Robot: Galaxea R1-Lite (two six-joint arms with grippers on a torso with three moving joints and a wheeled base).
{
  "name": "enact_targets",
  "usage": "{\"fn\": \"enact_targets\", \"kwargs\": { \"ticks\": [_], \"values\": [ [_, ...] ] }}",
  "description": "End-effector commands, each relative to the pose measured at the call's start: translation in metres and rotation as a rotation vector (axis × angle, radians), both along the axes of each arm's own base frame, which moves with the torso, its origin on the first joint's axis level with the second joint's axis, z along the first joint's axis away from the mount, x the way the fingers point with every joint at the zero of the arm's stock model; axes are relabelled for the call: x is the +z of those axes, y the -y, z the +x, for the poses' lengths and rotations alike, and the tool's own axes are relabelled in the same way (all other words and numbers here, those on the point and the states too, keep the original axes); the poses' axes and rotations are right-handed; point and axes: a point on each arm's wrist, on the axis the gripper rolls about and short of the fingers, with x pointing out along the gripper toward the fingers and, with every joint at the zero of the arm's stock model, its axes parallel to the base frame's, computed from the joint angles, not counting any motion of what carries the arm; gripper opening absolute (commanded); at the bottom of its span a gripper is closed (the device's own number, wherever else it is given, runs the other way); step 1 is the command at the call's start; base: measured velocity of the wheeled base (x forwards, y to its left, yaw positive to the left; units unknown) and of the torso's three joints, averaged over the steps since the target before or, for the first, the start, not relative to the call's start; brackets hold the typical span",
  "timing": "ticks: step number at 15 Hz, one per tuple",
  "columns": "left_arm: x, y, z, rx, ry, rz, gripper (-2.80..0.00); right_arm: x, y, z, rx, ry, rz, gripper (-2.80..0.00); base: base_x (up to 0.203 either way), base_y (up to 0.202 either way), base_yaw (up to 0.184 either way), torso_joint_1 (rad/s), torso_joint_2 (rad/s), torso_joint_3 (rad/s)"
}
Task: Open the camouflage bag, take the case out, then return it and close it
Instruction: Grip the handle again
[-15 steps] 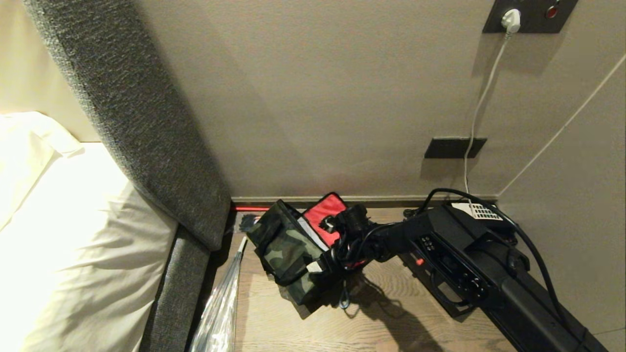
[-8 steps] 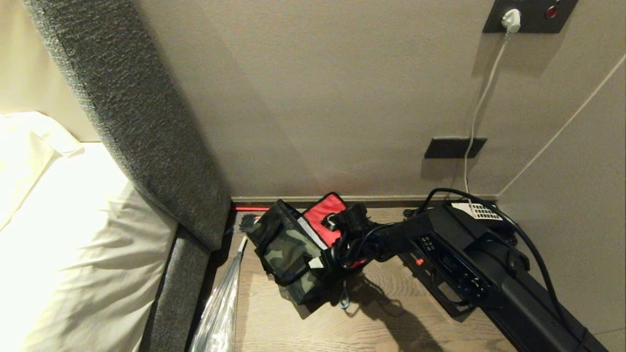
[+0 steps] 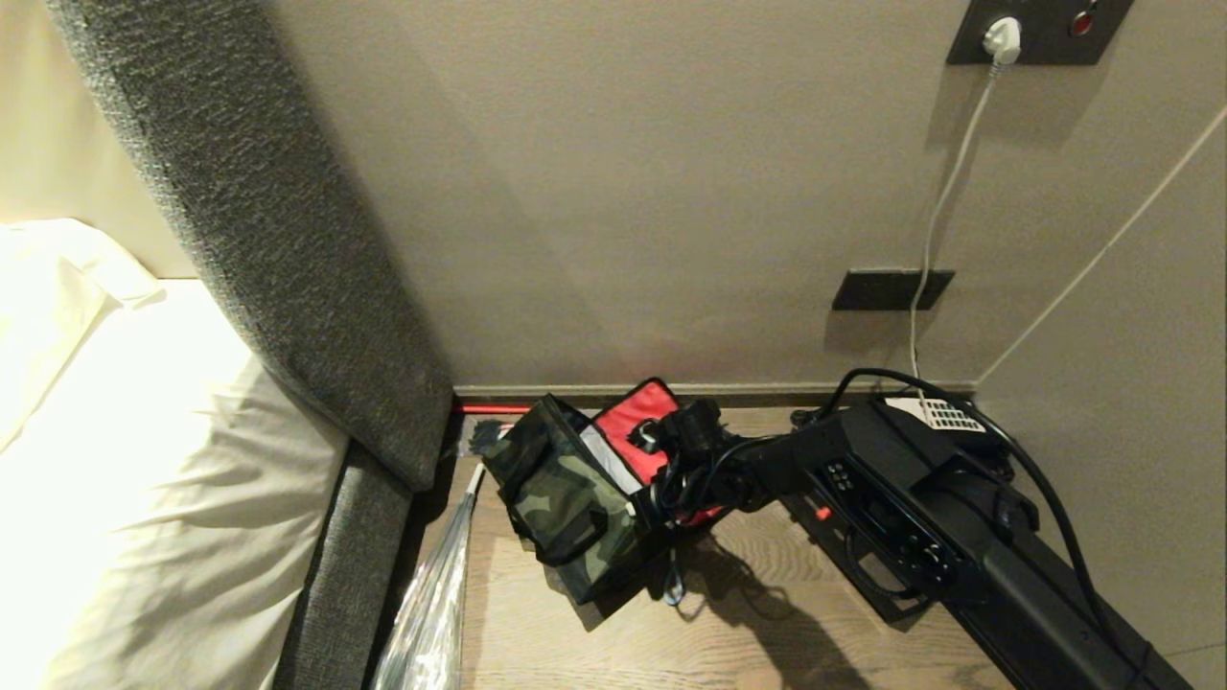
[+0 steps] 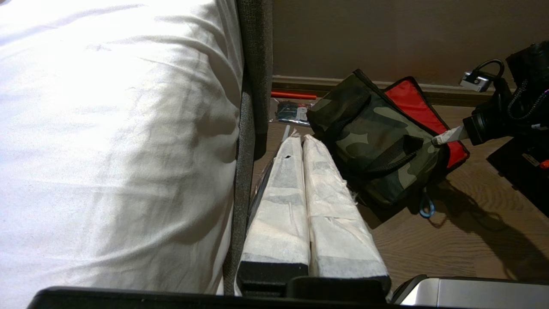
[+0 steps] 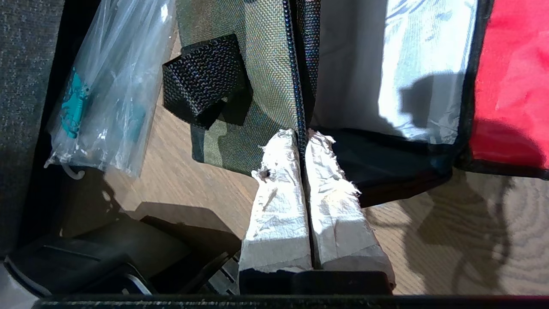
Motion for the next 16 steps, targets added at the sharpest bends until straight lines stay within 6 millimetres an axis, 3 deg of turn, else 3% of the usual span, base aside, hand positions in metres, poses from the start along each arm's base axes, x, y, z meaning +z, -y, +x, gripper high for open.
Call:
{"fn": "enact_targets", "kwargs": {
  "ticks": [1,4,7,10,13,16],
  "values": [
    [-0.001,0.000,0.000,0.001,0.000,-0.001,-2.80,0.001,-0.001,-0.001,0.009,0.004,-0.002,-2.80,0.000,0.000,0.000,0.000,0.00,0.000],
    [-0.001,0.000,0.000,0.001,0.000,-0.001,-2.80,0.009,-0.008,-0.004,0.033,0.056,-0.038,-2.80,0.000,0.000,0.000,0.000,0.00,0.000],
    [-0.001,0.000,0.000,0.001,0.000,-0.001,-2.80,0.022,-0.009,-0.013,0.067,0.218,-0.250,-2.80,0.000,0.000,0.000,0.000,0.00,0.000],
    [-0.001,0.000,0.000,0.001,0.000,-0.001,-2.80,0.041,-0.014,-0.026,0.114,0.263,-0.301,-2.80,0.000,0.000,0.000,0.000,0.00,0.000],
    [-0.001,0.000,0.000,0.001,-0.002,-0.001,-2.80,0.065,-0.007,-0.034,0.164,0.332,-0.336,-2.80,0.000,0.000,0.000,0.000,0.00,0.000],
    [0.000,0.000,0.000,0.001,-0.003,-0.001,-2.80,0.085,0.012,-0.028,0.199,0.417,-0.386,-2.80,0.000,0.000,0.000,0.000,0.00,0.000]
  ]
}}
